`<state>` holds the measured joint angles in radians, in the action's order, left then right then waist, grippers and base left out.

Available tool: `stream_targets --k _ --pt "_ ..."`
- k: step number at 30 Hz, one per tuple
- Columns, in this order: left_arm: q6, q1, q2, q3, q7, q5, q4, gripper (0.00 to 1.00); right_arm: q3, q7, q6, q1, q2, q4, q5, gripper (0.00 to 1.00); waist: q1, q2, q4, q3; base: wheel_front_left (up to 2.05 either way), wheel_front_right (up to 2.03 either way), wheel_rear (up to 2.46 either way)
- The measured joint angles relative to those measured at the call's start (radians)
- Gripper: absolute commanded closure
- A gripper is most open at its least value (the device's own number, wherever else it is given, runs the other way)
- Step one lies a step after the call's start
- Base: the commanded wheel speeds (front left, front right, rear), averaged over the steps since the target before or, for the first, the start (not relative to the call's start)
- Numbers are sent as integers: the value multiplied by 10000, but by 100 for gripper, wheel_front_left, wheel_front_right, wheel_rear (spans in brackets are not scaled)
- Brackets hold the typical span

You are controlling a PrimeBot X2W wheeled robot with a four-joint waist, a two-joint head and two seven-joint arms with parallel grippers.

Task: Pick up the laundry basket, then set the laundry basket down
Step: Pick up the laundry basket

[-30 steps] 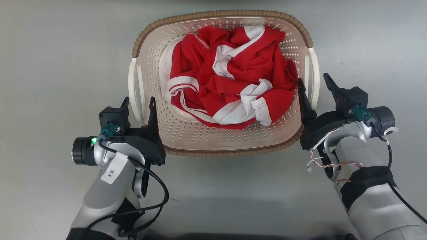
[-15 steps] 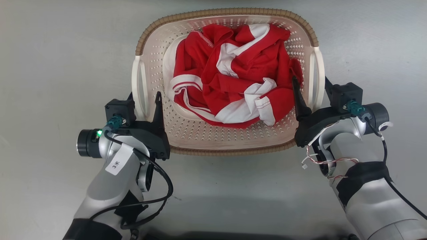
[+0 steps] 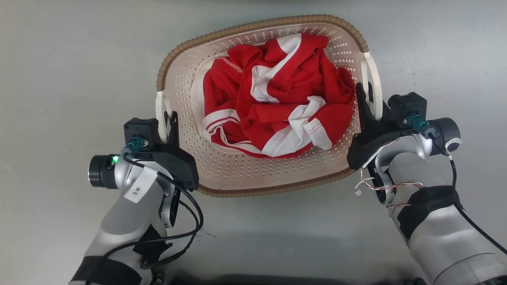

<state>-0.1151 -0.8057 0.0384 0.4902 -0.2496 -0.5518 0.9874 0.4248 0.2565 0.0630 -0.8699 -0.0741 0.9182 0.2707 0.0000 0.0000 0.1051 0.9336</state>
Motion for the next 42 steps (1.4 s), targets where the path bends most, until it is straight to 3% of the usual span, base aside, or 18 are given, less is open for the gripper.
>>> stream_targets --k 31,42 --pt "23 -290 -42 717 0 -274 1028 100 1363 -2 502 361 -29 395 1935 100 -1 0 -279 -1232 0 0 0" --pt "374 273 -59 1110 84 -596 1620 100 2232 -46 529 1140 -10 644 3016 100 -2 0 -463 -2375 0 0 0"
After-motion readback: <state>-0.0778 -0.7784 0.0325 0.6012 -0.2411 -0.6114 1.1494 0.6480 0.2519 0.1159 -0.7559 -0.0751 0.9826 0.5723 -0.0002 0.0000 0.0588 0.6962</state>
